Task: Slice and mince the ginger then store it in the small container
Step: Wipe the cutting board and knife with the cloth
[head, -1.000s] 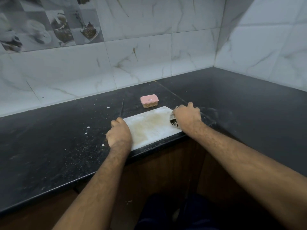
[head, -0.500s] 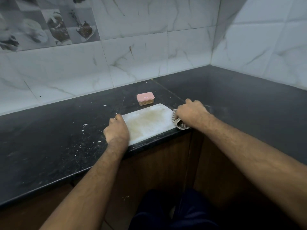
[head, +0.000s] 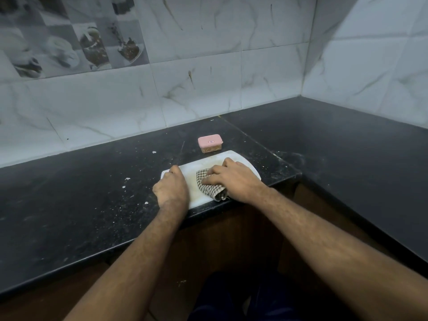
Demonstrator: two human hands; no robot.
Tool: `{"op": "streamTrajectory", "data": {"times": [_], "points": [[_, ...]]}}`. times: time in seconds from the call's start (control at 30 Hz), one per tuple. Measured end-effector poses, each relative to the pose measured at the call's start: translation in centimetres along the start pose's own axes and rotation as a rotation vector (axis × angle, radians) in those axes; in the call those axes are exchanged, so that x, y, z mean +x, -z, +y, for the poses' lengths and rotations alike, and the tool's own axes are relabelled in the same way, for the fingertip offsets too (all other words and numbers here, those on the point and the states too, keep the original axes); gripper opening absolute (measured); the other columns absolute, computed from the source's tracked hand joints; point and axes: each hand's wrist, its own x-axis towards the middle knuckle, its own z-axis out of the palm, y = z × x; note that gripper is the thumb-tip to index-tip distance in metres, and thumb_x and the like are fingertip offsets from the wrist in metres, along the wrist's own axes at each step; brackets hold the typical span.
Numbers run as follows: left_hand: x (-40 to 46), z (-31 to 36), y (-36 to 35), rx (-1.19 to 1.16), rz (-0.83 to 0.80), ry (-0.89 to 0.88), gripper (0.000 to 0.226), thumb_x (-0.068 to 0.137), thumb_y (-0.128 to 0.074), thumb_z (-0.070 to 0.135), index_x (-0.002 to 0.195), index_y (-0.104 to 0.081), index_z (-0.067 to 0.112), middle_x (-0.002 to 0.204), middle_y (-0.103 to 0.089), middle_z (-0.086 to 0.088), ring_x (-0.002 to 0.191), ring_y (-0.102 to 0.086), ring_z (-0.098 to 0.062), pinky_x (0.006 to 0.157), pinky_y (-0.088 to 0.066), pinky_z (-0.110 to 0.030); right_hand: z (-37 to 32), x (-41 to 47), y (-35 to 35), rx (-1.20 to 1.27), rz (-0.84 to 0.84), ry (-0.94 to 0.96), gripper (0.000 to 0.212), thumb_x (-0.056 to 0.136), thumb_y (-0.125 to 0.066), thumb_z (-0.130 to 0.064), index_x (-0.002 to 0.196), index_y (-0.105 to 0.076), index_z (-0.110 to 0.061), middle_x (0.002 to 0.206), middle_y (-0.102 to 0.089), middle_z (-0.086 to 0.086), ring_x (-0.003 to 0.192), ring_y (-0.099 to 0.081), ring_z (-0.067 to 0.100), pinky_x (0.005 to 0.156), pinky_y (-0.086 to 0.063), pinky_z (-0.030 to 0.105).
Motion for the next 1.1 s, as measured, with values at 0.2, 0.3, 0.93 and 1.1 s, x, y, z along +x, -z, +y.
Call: {"op": "streamTrajectory", "data": {"times": [0.2,0.3,0.93,1.1], "points": [[-0.1,-0.7,0.3,0.06,0.02,-0.022,0.032,0.099,-0.04,0.011,0.131,-0.039,0.006,0.107,-0.065,-0.005,0.082,-0.07,-0.02,0.042,-0.021,-0.03,2.8,-0.7,2.6,-0.214,-0.109,-0.125,0.045,0.096,-0.063,-0.016,0.127,-0.061,-0.049,0.13,-0.06,-0.011,0.111,-0.05,0.023,0.087,-0.048,0.04],[-0.5,-0.4,0.6,0.061,0.009,-0.023,0.028,0.1,-0.042,0.014,0.127,-0.042,0.008,0.108,-0.064,-0.006,0.085,-0.069,-0.02,0.045,-0.026,-0.031,4.5,-1.6,3.9,-0.239,-0.081,-0.234,0.056,0.094,-0.058,-0.004,0.127,-0.058,-0.049,0.125,-0.06,-0.008,0.116,-0.048,0.024,0.084,-0.048,0.041],[0.3,0.9,3.0,-1.179,-0.481,0.289,0.024,0.098,-0.053,0.014,0.116,-0.06,-0.001,0.081,-0.068,-0.013,0.045,-0.052,-0.011,0.035,-0.033,-0.02,6.4,-1.1,-3.2,0.429,0.235,-0.448,0.075,0.077,-0.059,0.014,0.137,-0.056,-0.032,0.131,-0.058,-0.006,0.118,-0.057,0.017,0.101,-0.048,0.037],[-0.7,2.2,1.5,-1.458,-0.491,0.395,0.032,0.09,-0.049,-0.006,0.121,-0.054,-0.003,0.096,-0.069,-0.022,0.065,-0.06,-0.02,0.036,-0.039,-0.021,6.6,-1.1,-4.2,0.37,0.15,-0.369,0.08,0.08,-0.063,0.009,0.144,-0.047,-0.035,0.138,-0.05,-0.008,0.123,-0.051,0.017,0.1,-0.048,0.04]]}}
